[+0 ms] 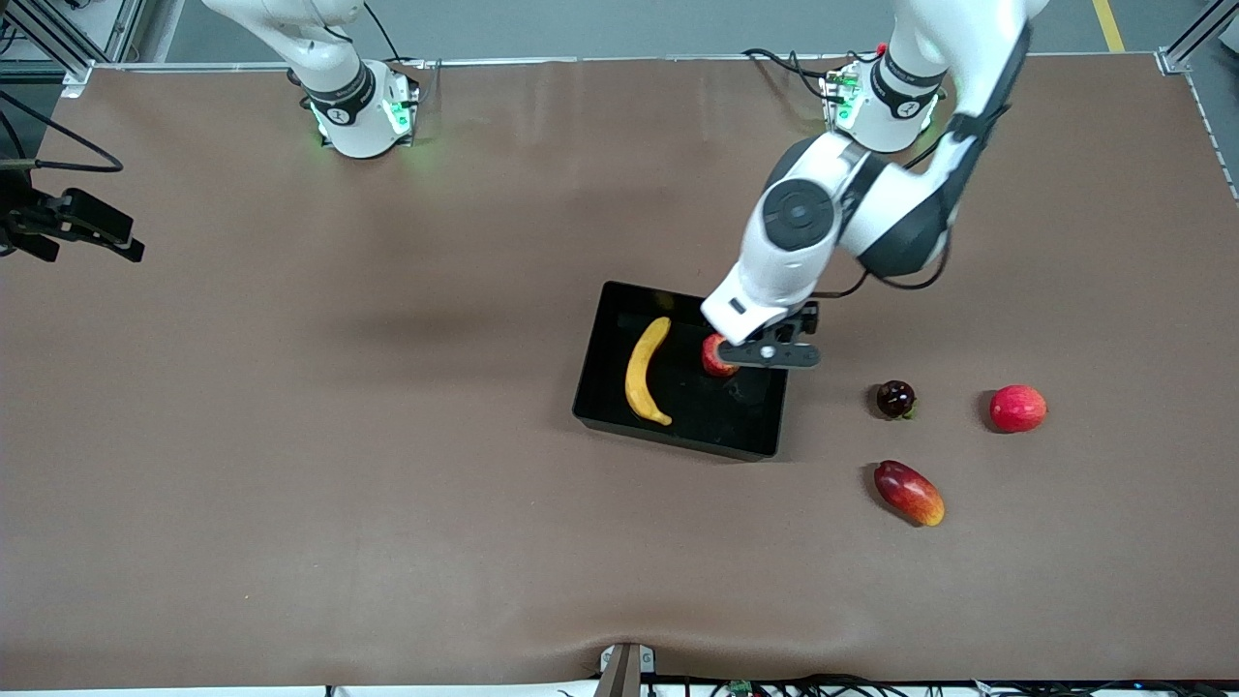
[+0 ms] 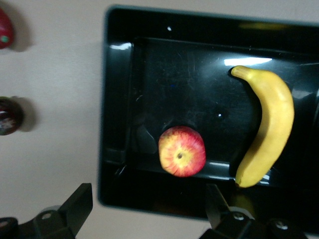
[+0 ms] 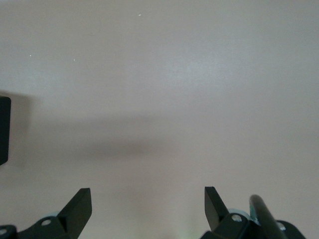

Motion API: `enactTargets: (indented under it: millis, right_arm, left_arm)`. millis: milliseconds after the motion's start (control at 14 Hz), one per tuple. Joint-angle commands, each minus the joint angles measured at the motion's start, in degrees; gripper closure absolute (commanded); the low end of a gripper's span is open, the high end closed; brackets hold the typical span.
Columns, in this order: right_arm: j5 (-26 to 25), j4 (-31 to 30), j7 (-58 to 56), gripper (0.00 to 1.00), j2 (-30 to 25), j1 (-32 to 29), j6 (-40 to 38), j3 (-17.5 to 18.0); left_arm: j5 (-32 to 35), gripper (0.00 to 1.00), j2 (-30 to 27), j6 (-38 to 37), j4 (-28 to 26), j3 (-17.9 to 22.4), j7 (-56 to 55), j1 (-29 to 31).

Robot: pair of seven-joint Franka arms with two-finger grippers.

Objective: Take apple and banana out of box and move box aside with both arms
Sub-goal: 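Grasp the red apple in the tray with the left gripper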

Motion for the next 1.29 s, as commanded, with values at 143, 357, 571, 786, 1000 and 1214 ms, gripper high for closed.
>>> enactTargets:
  millis: [143, 357, 571, 786, 1000, 1214]
  right_arm:
    - [0.67, 0.77, -0.63, 0.00, 0.24, -1.56, -0.58, 0.85]
    - [0.67, 0.77, -0.63, 0.00, 0.24, -1.65, -0.58, 0.85]
    - [0.67, 0.77, -0.63, 0.00, 0.24, -1.74, -0.58, 0.85]
    - [0.67, 0.69, -0.63, 0.00, 0.24, -1.65, -0.67, 0.85]
    - [0.67, 0.69, -0.63, 0.00, 0.24, -1.65, -0.67, 0.85]
    - [0.67, 0.69, -0.63, 0.00, 0.24, -1.65, -0.67, 0.85]
  left_arm:
    - [2.12, 0.00, 5.22, 4.95, 0.46, 0.21, -1.58, -1.61]
    - [2.03, 0.00, 7.33, 5.93, 0.46, 0.21, -2.98, -2.49]
    - [2.12, 0.00, 9.61, 6.64, 0.46, 0.30, -5.10, -3.36]
    - [2.21, 0.00, 11.46, 8.22, 0.11, 0.39, -5.10, -3.37]
    - [5.18, 0.01, 12.96, 9.71, 0.11, 0.39, -5.98, -3.37]
    - [6.51, 0.33, 13.49, 9.71, 0.19, 0.30, -6.24, -3.02]
